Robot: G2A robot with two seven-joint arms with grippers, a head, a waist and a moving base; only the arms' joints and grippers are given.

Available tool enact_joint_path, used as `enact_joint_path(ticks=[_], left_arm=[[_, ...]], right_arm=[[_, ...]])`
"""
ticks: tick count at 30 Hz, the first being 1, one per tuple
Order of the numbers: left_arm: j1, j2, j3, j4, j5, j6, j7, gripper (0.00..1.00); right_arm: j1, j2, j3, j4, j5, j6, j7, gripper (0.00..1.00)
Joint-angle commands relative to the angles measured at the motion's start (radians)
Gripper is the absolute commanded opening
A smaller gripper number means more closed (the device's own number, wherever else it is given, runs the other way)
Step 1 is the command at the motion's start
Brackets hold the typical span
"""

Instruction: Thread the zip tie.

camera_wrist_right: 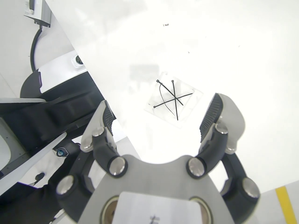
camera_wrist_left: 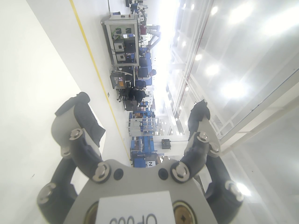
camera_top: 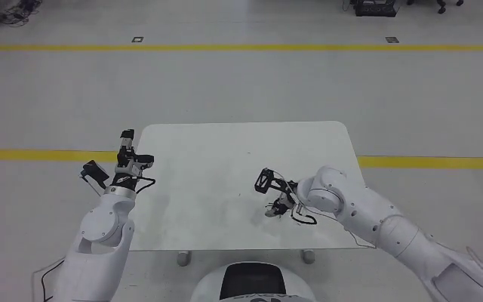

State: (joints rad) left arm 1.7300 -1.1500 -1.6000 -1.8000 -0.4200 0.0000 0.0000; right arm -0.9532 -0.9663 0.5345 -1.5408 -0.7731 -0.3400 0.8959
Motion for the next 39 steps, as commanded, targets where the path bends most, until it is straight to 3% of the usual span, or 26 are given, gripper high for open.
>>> enact_joint_path(ticks=[1, 6, 15, 39], left_arm=[[0.000, 0.000, 0.000, 0.000, 0.000, 0.000, 0.000, 1.00], [0.000, 0.000, 0.000, 0.000, 0.000, 0.000, 0.000, 1.00], [0.000, 0.000, 0.000, 0.000, 0.000, 0.000, 0.000, 1.00], [0.000, 0.000, 0.000, 0.000, 0.000, 0.000, 0.000, 1.00]], right_arm=[[0.000, 0.000, 0.001, 0.000, -0.001, 0.000, 0.001, 1.00], [0.000, 0.000, 0.001, 0.000, -0.001, 0.000, 0.001, 1.00], [0.022, -0.015, -0.021, 0.075, 0.008, 0.000, 0.005, 1.00], [0.005, -0.020, -0.037, 0.091, -0.032, 0.017, -0.039, 1.00]])
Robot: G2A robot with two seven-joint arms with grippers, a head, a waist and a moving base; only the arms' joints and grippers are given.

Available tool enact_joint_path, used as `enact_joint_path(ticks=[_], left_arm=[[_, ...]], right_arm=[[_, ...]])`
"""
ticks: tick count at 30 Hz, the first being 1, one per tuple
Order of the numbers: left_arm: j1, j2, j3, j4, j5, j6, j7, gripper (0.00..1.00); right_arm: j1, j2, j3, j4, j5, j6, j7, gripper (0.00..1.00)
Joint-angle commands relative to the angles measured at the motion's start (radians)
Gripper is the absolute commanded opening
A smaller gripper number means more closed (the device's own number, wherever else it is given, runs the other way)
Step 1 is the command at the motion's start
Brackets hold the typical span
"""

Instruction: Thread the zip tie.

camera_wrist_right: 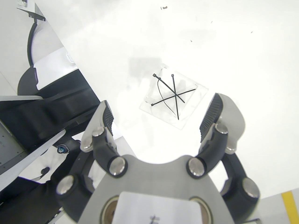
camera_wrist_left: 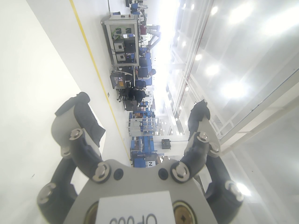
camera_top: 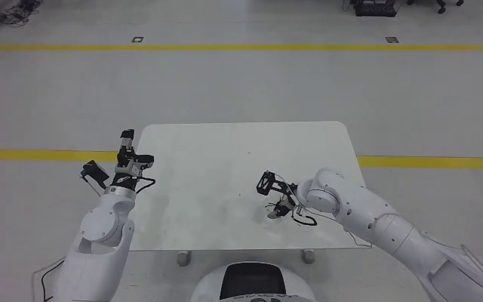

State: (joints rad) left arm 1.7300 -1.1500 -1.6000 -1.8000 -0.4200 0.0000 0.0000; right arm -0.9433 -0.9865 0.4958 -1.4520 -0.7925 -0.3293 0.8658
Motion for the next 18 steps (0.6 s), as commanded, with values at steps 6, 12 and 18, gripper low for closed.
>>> enact_joint_path(ticks=[6, 12, 18], left_arm=[[0.000, 0.000, 0.000, 0.000, 0.000, 0.000, 0.000, 1.00], [0.000, 0.000, 0.000, 0.000, 0.000, 0.000, 0.000, 1.00], [0.000, 0.000, 0.000, 0.000, 0.000, 0.000, 0.000, 1.00]], right_arm=[[-0.017, -0.001, 0.015, 0.006, -0.047, 0.010, 0.000, 1.00], [-0.028, -0.003, 0.029, 0.009, -0.066, 0.003, -0.002, 0.90], [-0.034, -0.009, 0.039, 0.017, -0.071, -0.008, -0.001, 0.59]])
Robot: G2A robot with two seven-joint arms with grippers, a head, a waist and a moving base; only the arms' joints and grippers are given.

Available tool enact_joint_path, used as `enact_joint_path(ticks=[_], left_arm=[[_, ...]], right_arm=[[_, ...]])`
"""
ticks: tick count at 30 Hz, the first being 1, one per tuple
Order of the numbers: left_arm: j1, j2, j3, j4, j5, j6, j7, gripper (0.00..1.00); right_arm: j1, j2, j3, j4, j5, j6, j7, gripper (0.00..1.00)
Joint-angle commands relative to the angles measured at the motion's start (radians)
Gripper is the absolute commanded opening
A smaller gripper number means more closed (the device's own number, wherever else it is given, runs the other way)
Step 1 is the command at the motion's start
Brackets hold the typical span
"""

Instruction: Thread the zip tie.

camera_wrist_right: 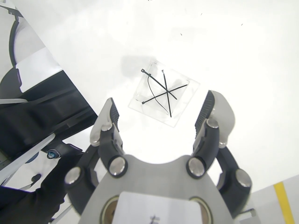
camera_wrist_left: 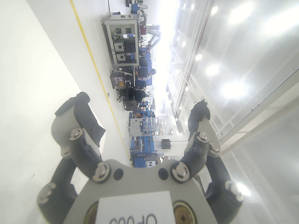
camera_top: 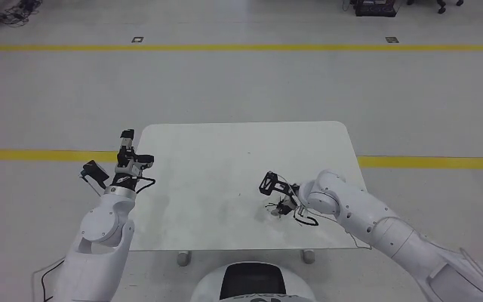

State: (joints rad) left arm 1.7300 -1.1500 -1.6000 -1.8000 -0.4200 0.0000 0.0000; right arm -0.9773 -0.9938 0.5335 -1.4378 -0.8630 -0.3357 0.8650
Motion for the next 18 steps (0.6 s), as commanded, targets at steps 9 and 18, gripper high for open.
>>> enact_joint_path(ticks=[9, 18], left_arm=[[0.000, 0.000, 0.000, 0.000, 0.000, 0.000, 0.000, 1.00], [0.000, 0.000, 0.000, 0.000, 0.000, 0.000, 0.000, 1.00]], right_arm=[[0.007, -0.021, -0.012, 0.032, -0.003, -0.004, 0.001, 0.35], [0.031, -0.051, -0.045, 0.096, 0.005, -0.004, -0.007, 0.36]])
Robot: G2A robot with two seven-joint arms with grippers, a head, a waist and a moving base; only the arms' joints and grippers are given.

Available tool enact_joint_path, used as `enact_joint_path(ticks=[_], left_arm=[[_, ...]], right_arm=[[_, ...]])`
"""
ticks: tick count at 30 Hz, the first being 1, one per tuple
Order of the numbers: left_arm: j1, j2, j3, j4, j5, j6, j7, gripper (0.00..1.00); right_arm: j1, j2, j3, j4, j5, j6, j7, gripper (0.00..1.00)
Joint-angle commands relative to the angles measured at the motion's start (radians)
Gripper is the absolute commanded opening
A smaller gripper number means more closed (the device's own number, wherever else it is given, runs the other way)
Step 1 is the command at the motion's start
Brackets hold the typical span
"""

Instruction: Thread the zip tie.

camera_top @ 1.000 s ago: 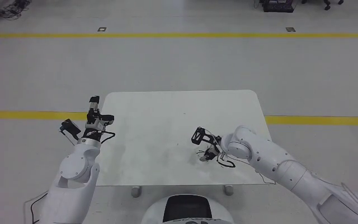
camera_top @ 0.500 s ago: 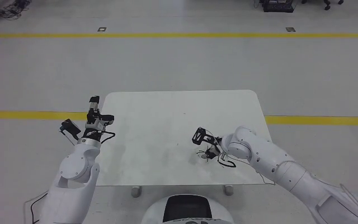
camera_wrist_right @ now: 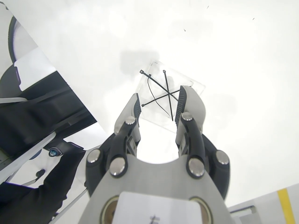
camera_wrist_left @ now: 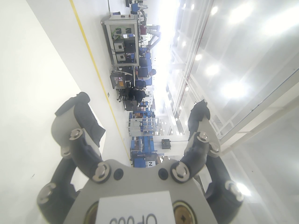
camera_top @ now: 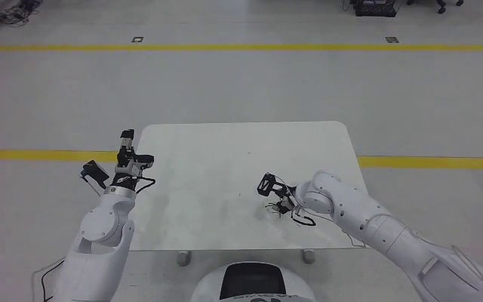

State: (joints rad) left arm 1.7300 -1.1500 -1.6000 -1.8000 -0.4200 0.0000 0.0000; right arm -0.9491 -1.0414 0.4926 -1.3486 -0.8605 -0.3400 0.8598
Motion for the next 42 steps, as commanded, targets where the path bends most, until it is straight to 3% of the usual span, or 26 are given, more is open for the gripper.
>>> enact_joint_path(ticks=[1, 16, 42], left_arm=[[0.000, 0.000, 0.000, 0.000, 0.000, 0.000, 0.000, 1.00], [0.000, 0.000, 0.000, 0.000, 0.000, 0.000, 0.000, 1.00], [0.000, 0.000, 0.000, 0.000, 0.000, 0.000, 0.000, 1.00]], right_arm=[[0.006, -0.006, -0.007, 0.014, 0.004, 0.000, -0.002, 0.36], [0.048, -0.045, -0.077, 0.094, 0.019, 0.000, -0.016, 0.24], [0.095, -0.074, -0.155, 0.162, 0.014, 0.000, -0.051, 0.20]])
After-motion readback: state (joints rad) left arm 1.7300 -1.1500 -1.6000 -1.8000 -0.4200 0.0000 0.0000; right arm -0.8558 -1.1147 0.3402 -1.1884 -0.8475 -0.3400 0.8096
